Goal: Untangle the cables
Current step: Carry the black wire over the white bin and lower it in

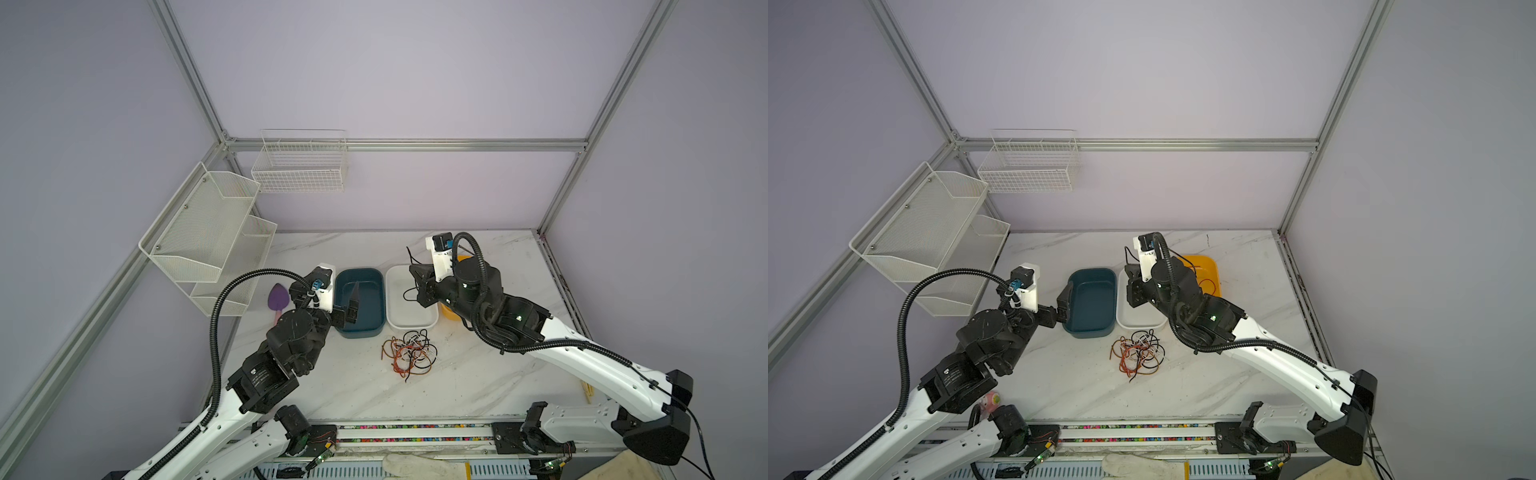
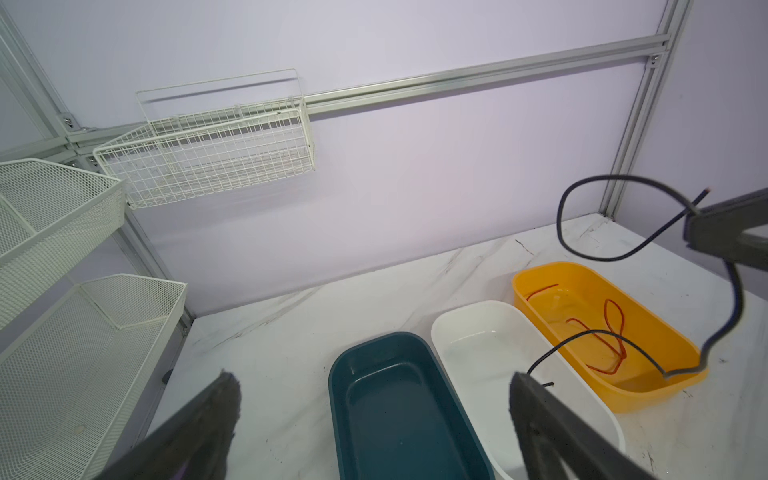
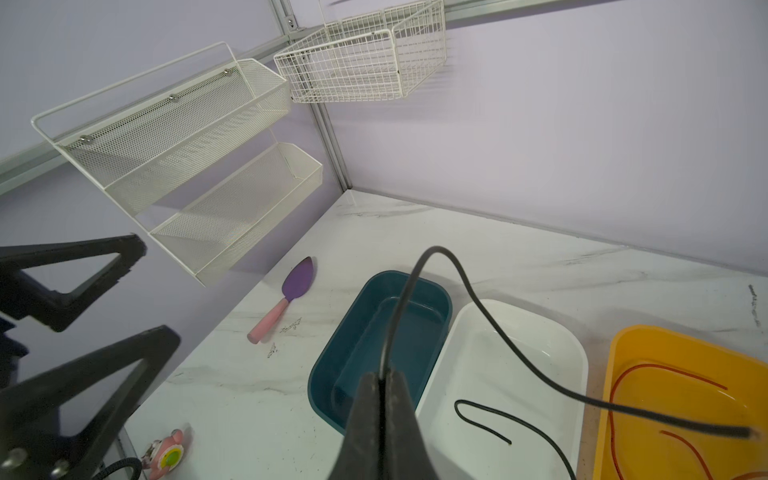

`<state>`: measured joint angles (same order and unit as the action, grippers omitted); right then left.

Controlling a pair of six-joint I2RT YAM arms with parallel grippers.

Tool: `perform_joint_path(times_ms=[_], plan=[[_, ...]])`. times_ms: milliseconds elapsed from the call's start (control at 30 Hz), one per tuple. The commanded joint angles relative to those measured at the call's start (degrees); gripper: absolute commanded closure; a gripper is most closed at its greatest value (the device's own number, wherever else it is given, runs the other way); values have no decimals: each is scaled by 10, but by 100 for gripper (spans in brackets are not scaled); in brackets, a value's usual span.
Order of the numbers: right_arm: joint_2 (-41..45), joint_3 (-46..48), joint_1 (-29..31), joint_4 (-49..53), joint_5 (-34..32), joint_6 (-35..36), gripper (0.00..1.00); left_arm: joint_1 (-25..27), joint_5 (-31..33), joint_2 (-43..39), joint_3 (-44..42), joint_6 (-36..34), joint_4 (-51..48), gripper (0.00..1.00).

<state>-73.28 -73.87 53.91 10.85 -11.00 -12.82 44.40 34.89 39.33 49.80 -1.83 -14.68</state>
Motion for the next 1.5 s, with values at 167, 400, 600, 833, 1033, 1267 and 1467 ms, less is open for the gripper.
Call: perform_joint_path(times_ms=[167, 400, 600, 833, 1033, 1267, 1467], plan=[[-71, 32, -57, -81, 74, -3, 100, 2, 15, 3, -16, -16, 35, 0], [-133, 44, -89, -115, 121, -10, 100, 1, 20, 5, -18, -23, 39, 0], [-180, 69, -100, -151, 161, -34, 100, 2, 22, 9, -18, -27, 39, 0], [-220, 96, -109, -180, 188, -59, 100, 2, 22, 15, -18, -30, 38, 0], [-240, 120, -117, -207, 196, -75, 100, 2, 22, 16, -19, -33, 38, 0], [-274, 130, -130, -222, 203, -85, 100, 1, 20, 26, -17, -34, 35, 0], [-308, 123, -141, -225, 213, -90, 100, 2, 20, 30, -15, -38, 32, 0]])
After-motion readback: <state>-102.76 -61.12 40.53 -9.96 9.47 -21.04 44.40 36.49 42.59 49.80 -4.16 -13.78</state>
